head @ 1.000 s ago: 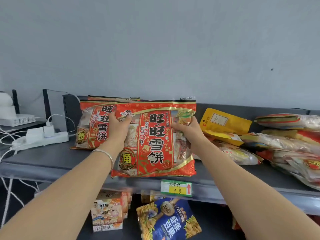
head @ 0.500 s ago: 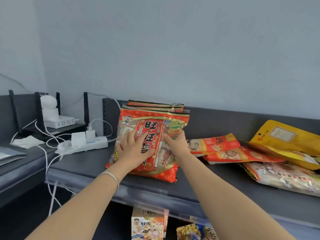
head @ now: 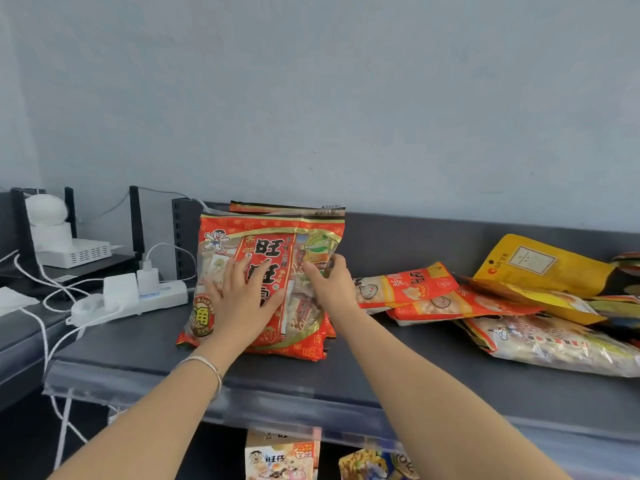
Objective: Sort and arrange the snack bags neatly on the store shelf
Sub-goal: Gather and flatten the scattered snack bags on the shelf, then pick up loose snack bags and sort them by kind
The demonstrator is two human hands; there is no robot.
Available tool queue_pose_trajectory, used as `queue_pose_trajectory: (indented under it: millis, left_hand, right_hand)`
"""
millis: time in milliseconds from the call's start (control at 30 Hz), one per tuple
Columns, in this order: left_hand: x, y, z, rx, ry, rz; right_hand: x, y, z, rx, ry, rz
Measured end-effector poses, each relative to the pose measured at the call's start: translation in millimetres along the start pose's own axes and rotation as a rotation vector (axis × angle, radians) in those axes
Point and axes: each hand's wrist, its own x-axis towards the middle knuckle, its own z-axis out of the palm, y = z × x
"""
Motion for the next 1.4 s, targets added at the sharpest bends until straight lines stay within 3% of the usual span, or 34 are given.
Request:
queue_pose_trajectory:
  millis: [267,433,567,900,1067,1200,1400]
  left_hand:
    - [3,101,21,-0.042,0.167,0.378]
    - [-7,173,42,-0.155,0.047,0.524]
    - [-12,220,64,-0.098,-0.12,0.445]
    - [-8,265,106,0.066,-0.191,0.129]
    - [-1,271,103,0.143,-0.178,-0.07]
    - [-3,283,98,0.095,-0.054,-0.062]
    - [-11,279,88,-0.071,0.103,0.057]
  right_hand:
    - [-8,20,-93,-0.405,0.067,-0.241]
    - [-10,42,-167,-0.616,0.107,-0.283]
    - [-8,63,-222,-0.714,0.145,-0.31]
    - [-6,100,-292,-0.989,0.087,-0.359]
    - [-3,112,-311,-1.147,-0.019,-0.206]
    - [4,121,-313,-1.149,-0.158,-0.025]
    - [15,122,-302,-1.064,-0.05,-0.134]
